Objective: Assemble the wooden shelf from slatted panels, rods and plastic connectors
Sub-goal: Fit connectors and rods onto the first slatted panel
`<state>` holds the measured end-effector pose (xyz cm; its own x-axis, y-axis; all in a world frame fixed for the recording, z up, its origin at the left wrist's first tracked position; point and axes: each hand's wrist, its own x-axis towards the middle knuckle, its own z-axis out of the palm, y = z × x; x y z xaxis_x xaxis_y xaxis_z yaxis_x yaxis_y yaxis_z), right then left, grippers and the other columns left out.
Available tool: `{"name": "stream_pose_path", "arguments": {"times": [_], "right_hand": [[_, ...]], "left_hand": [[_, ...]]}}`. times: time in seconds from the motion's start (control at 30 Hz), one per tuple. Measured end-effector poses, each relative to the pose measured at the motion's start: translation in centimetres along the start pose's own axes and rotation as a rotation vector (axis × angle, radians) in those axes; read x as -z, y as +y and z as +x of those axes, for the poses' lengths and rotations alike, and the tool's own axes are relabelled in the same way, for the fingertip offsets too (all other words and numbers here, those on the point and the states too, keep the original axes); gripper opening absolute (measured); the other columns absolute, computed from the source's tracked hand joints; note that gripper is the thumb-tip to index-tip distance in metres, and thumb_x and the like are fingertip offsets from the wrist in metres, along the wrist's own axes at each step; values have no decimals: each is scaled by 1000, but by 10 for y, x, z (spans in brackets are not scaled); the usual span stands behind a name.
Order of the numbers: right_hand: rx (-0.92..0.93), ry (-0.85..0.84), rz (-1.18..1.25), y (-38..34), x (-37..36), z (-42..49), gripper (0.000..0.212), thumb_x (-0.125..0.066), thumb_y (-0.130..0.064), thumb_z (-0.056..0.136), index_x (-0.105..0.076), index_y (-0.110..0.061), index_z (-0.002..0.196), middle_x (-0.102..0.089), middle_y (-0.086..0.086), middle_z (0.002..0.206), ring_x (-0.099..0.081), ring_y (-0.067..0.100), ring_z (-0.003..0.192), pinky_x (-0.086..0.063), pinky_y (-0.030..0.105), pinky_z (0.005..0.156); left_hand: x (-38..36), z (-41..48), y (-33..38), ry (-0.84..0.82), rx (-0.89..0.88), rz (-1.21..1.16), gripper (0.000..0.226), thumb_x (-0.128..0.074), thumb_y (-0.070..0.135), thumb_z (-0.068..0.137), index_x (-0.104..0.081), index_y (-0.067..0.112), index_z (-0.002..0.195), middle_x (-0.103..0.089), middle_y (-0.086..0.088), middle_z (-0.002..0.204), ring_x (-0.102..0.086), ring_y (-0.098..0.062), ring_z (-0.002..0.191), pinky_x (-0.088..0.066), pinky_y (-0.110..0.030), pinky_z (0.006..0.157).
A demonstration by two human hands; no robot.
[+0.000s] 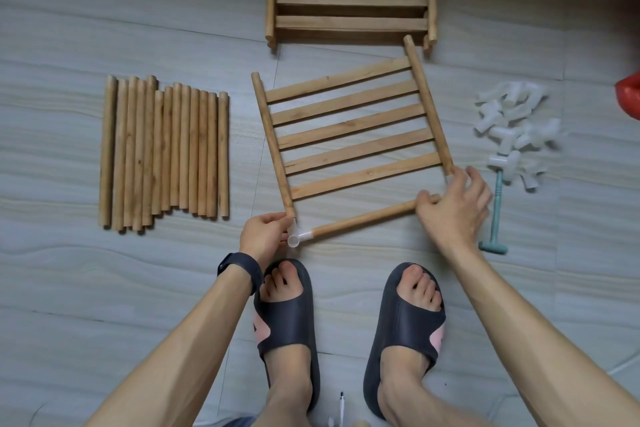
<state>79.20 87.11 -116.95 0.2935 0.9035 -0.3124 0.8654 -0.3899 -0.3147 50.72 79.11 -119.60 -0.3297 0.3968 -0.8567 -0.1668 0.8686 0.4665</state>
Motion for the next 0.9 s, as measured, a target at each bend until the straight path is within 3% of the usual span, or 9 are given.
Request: {"name": "stream_pose_path", "arguments": {"times": [0.07,0.2,0.3,0.4,0.5,0.6,0.7,0.8,0.9], "right_hand": [[241,-22,-75,-17,-11,-22,67,-62,-36,85,-43,-11,143,-33,15,153,-24,35,142,-23,51,115],[730,-338,-255,-47,-44,-68,74,-51,-61,83,-45,-17,143,-39,11,151,-30,32,141,-23,49,117],[846,-428,-341,-69,-73,-87,87,-38,-84,77,-56,-17,130,-52,7,136,-43,28,129,-30,48,108],[889,-361,-317,-73,-90,-85,73,-41,-78,80,-63,-17,112,-60,4,111,-54,28,106,-39,44,93],[929,-341,-243,-58,-96,-76,50,-42,-59,87,-61,-18,109,-58,4,105,-53,27,99,-43,42,87],[948,-315,-213,-51,-99,-74,45,-43,-55,89,-60,-17,105,-57,5,103,-51,27,95,-46,42,85],[951,-278,-209,-49,-103,-74,42,-46,-53,89,-60,-17,103,-57,5,103,-51,27,94,-45,42,84],[962,-238,-223,-44,-106,-72,39,-50,-51,90,-61,-16,102,-57,5,102,-51,26,94,-43,41,84],[982,-206,-209,-36,-109,-69,39,-49,-50,91,-61,-14,102,-58,5,102,-52,27,93,-42,41,84]], "left_hand": [[0,1,3,12,-10,42,4,-69,21,92,-71,19,94,-74,-8,97,-72,-28,90,-59,-44,88],[0,3,8,-28,-12,51,2,-68,13,93,-69,12,92,-74,-15,101,-73,-27,82,-59,-34,79],[1,0,13,-107,-13,37,13,-65,7,94,-69,0,104,-73,-20,99,-71,-24,72,-59,-26,68],[5,1,17,-158,-37,177,16,-62,8,95,-71,2,107,-73,-15,95,-71,-21,73,-60,-29,72],[16,9,25,-118,-359,808,17,-59,19,93,-70,20,107,-72,1,103,-67,-20,93,-56,-36,86],[25,21,37,-48,-995,1385,40,-66,28,87,-57,24,126,-58,-5,123,-57,-28,109,-52,-42,86],[21,36,52,-213,-1509,1704,52,-72,29,76,-63,28,127,-58,-10,130,-55,-32,117,-50,-47,92],[10,46,66,-396,-1557,1808,38,-78,27,77,-71,29,113,-62,-8,124,-61,-30,110,-54,-46,85],[4,52,67,-444,-1618,1792,31,-77,26,78,-71,28,109,-63,-5,118,-59,-28,103,-54,-43,76]]}}
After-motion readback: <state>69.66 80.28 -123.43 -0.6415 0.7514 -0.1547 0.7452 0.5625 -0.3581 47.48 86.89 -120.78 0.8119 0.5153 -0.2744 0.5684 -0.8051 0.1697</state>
